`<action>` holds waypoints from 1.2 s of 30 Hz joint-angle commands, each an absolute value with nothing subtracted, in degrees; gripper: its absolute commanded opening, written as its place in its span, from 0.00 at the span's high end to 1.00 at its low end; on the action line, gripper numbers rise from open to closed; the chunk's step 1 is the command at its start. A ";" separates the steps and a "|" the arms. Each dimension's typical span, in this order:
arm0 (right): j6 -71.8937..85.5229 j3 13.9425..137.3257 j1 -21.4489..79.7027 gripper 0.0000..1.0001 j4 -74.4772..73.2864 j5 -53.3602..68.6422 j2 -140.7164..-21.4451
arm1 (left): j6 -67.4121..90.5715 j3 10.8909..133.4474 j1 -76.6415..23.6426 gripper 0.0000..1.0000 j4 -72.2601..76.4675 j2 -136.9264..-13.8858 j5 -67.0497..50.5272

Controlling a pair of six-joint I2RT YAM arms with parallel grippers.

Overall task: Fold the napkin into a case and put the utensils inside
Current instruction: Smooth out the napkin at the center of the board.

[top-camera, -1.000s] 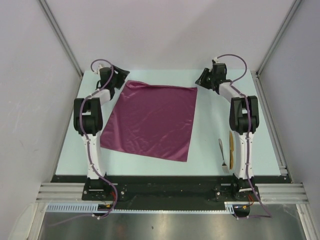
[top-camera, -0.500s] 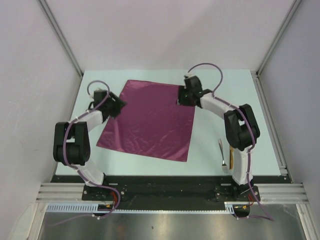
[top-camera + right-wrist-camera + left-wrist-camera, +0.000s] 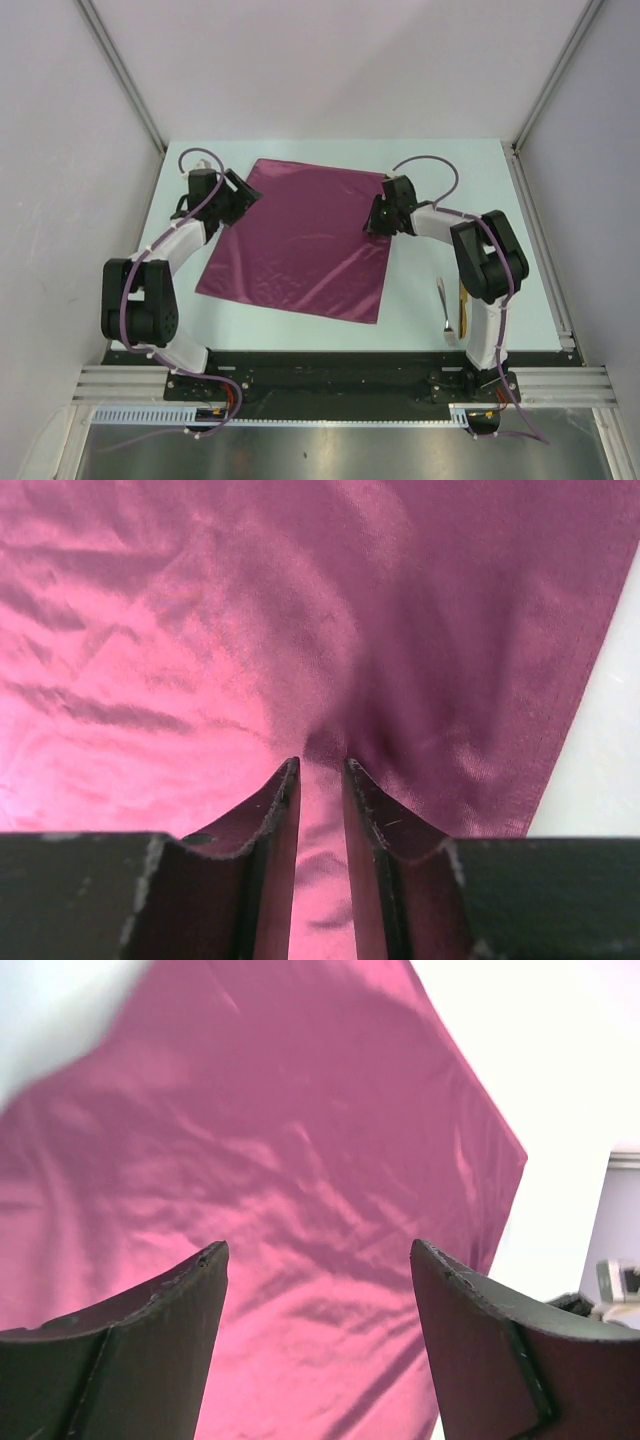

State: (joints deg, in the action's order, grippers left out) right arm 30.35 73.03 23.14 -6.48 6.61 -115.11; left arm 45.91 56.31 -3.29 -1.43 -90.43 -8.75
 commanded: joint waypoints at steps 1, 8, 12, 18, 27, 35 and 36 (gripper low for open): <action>32.25 65.93 18.83 0.71 -12.73 1.51 -111.89 | 42.02 60.99 -2.11 0.21 -4.82 -89.47 -8.97; 28.84 49.84 12.13 0.71 -13.19 -0.62 -94.93 | 37.62 68.20 -1.84 0.19 -9.49 -96.23 -8.96; 24.79 58.32 12.83 0.66 -15.72 3.69 -97.63 | 37.62 69.35 -3.34 0.23 -8.54 -100.89 -12.20; 22.06 66.08 15.11 0.55 -18.01 3.52 -100.19 | 39.81 66.45 -8.35 0.36 -2.55 -103.09 -19.07; 19.79 79.88 21.53 0.40 -19.25 1.32 -110.81 | 56.33 53.47 -8.26 0.52 9.05 -106.27 -23.83; 16.09 96.92 26.27 0.40 -19.51 -2.46 -126.28 | 62.31 43.78 -3.71 0.50 5.54 -100.64 -16.61; 15.91 100.77 26.63 0.40 -20.03 -2.29 -129.17 | 62.75 41.33 -2.91 0.51 5.36 -98.81 -15.57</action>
State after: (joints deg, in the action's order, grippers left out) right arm 18.70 91.55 25.02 -19.07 -0.54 -123.31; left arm 59.75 47.44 -6.57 8.54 -102.78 -21.76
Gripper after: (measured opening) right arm 0.600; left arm 0.495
